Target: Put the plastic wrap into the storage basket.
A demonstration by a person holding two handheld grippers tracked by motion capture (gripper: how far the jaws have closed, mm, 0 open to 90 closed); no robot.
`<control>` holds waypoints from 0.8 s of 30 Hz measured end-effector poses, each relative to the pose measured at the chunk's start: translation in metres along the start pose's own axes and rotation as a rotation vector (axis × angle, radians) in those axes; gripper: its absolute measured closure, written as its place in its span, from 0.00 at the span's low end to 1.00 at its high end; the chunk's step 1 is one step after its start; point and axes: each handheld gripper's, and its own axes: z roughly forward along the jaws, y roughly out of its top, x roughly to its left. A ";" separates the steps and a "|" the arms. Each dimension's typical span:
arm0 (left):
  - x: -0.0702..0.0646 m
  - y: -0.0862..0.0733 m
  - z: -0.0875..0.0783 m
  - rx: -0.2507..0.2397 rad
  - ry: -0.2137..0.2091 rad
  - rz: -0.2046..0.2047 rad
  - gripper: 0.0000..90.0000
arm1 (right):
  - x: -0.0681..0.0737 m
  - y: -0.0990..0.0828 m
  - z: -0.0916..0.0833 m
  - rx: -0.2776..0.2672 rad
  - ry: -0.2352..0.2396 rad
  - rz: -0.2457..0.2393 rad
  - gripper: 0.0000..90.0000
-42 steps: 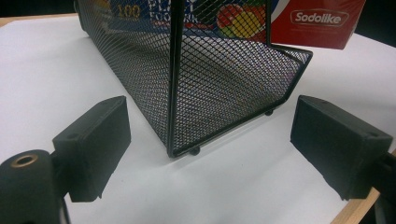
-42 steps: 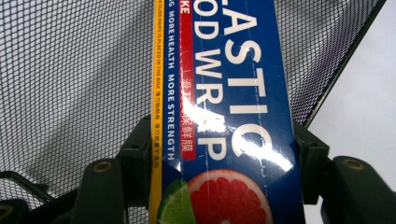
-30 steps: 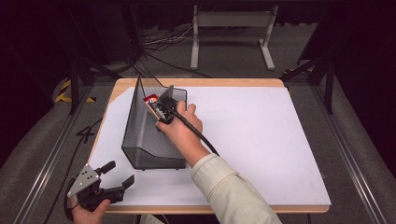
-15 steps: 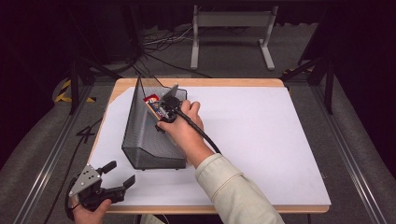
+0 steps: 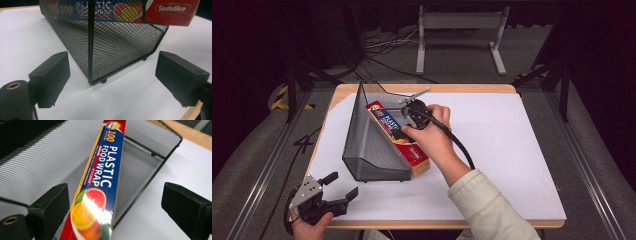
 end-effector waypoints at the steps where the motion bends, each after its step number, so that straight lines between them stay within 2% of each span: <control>1: 0.000 0.000 0.000 0.001 0.005 0.002 0.14 | -0.003 -0.002 -0.006 -0.020 0.010 -0.009 0.09; 5: -0.001 0.000 0.002 0.005 0.001 -0.003 0.14 | -0.015 -0.012 -0.033 -0.123 0.029 -0.066 0.09; 7: -0.001 0.000 0.002 0.012 0.001 -0.002 0.14 | -0.022 -0.019 -0.049 -0.169 0.013 -0.103 0.08; 9: -0.002 0.000 0.003 0.017 0.004 0.008 0.14 | -0.028 -0.025 -0.062 -0.199 0.029 -0.107 0.08; 14: -0.002 0.000 0.005 0.020 0.002 0.011 0.14 | -0.042 -0.039 -0.087 -0.249 0.051 -0.110 0.08; 15: -0.002 0.000 0.005 0.020 0.002 0.011 0.14 | -0.042 -0.039 -0.087 -0.249 0.051 -0.110 0.08; 18: -0.002 0.000 0.005 0.018 0.002 0.008 0.14 | -0.053 -0.050 -0.104 -0.272 0.081 -0.167 0.07; 19: -0.001 0.000 0.004 0.019 0.002 0.008 0.14 | -0.061 -0.057 -0.113 -0.283 0.103 -0.191 0.06; 22: -0.001 0.000 0.005 0.017 0.000 0.005 0.14 | -0.070 -0.064 -0.120 -0.293 0.114 -0.188 0.06; 24: -0.001 0.000 0.005 0.017 -0.002 0.000 0.14 | -0.076 -0.072 -0.127 -0.301 0.109 -0.203 0.06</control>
